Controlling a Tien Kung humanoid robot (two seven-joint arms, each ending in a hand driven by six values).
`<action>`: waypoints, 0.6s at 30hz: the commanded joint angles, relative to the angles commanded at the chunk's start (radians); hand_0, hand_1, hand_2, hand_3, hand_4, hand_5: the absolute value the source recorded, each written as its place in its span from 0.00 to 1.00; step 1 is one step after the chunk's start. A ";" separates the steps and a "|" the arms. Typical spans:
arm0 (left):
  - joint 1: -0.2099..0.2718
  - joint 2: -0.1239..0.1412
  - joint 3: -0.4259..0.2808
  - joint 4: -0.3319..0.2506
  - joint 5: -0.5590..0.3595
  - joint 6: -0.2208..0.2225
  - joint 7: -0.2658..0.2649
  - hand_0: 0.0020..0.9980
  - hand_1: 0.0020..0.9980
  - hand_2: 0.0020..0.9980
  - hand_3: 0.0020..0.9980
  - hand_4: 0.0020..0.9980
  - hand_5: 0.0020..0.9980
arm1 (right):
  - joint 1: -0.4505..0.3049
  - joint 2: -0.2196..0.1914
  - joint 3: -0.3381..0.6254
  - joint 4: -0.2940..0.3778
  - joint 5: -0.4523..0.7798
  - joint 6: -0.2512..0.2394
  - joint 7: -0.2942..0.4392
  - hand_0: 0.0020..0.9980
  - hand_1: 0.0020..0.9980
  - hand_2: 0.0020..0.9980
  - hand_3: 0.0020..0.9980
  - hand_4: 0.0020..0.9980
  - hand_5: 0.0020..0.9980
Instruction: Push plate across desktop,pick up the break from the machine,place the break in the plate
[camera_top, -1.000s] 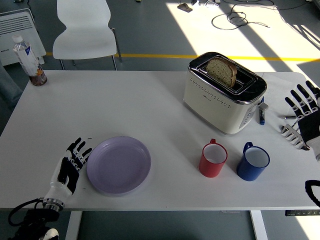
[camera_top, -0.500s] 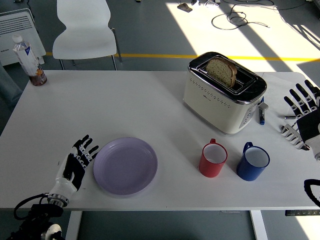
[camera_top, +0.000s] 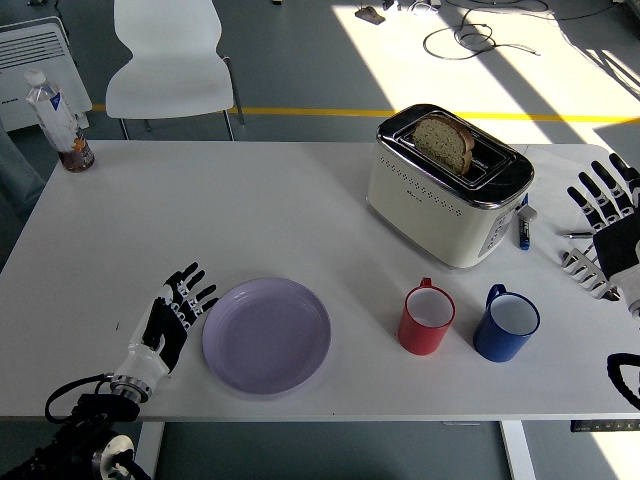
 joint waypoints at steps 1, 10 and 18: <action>-0.003 0.000 0.003 0.002 -0.001 -0.001 0.001 0.77 0.85 0.97 0.95 0.53 1.00 | 0.000 0.000 0.000 0.000 0.000 0.000 0.000 0.78 0.75 0.75 0.76 0.52 0.53; -0.025 -0.001 0.033 0.018 -0.015 -0.021 0.017 0.77 0.85 0.97 0.95 0.53 1.00 | 0.001 0.000 0.003 0.001 0.000 0.000 0.000 0.78 0.75 0.75 0.76 0.53 0.53; -0.040 -0.007 0.044 0.034 -0.029 -0.035 0.027 0.77 0.84 0.96 0.95 0.53 1.00 | 0.000 0.001 -0.001 0.000 -0.001 0.000 0.000 0.78 0.75 0.75 0.76 0.53 0.53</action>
